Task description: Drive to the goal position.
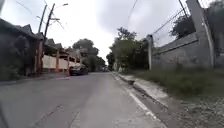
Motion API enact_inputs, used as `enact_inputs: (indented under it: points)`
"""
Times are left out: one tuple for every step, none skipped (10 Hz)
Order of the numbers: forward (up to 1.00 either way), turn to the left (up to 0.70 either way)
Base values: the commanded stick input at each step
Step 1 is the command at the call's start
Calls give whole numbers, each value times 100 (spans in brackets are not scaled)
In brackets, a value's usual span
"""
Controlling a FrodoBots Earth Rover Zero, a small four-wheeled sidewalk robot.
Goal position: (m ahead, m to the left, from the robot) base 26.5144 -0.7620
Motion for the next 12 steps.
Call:
enact_inputs:
  points:
    - [100, 0]
    - [100, 0]
    - [100, 0]
    - [100, 14]
    - [100, 40]
    - [100, 3]
    - [100, 0]
    - [100, 0]
    - [100, 0]
    - [100, -5]
    - [100, -29]
    - [100, -30]
